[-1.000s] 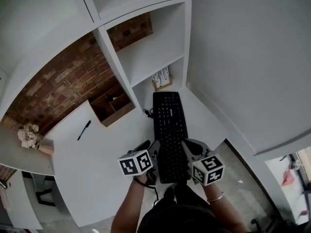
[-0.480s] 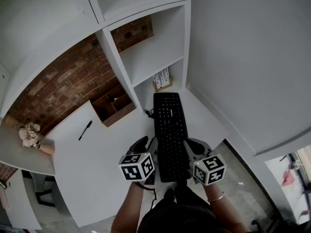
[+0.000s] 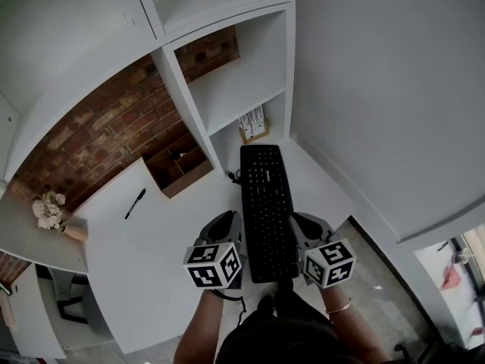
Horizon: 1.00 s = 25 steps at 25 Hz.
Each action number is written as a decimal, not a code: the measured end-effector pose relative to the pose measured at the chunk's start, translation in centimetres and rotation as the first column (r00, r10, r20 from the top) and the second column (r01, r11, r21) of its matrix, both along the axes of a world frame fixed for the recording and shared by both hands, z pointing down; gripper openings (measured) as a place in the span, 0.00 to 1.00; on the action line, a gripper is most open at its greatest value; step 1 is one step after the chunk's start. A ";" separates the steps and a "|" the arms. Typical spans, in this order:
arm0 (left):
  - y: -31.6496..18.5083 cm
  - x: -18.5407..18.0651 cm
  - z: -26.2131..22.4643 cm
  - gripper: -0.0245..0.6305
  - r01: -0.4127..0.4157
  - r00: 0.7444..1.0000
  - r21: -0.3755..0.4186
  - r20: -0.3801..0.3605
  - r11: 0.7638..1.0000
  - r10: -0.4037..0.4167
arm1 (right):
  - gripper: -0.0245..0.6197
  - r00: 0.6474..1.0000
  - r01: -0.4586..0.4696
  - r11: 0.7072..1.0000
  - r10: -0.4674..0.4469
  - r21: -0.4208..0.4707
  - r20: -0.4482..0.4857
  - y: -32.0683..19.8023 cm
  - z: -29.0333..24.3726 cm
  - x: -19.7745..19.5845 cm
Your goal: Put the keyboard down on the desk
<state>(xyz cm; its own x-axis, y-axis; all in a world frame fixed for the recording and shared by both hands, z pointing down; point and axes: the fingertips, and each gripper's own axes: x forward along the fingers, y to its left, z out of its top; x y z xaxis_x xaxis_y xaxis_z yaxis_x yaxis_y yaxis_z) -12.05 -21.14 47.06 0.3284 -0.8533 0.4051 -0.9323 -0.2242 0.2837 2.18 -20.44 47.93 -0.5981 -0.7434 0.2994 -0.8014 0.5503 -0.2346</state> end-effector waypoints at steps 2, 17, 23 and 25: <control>0.2 0.1 -0.4 0.11 -0.002 1.000 0.009 -0.002 1.000 0.002 | 0.05 1.000 0.001 1.000 -0.001 0.009 0.002 0.1 -0.3 0.0; 1.8 1.8 -3.4 0.05 -0.056 0.998 0.135 0.020 0.989 0.054 | 0.05 1.000 0.017 0.998 -0.018 0.056 0.018 0.4 -2.0 0.2; 2.2 1.9 -3.6 0.05 -0.054 0.998 0.149 0.033 0.987 0.050 | 0.05 0.999 0.049 0.995 -0.049 0.083 -0.002 0.8 -2.6 -0.4; 2.2 1.9 -3.6 0.05 -0.054 0.998 0.150 0.036 0.987 0.049 | 0.05 0.999 0.050 0.994 -0.050 0.094 0.000 0.7 -2.9 -0.5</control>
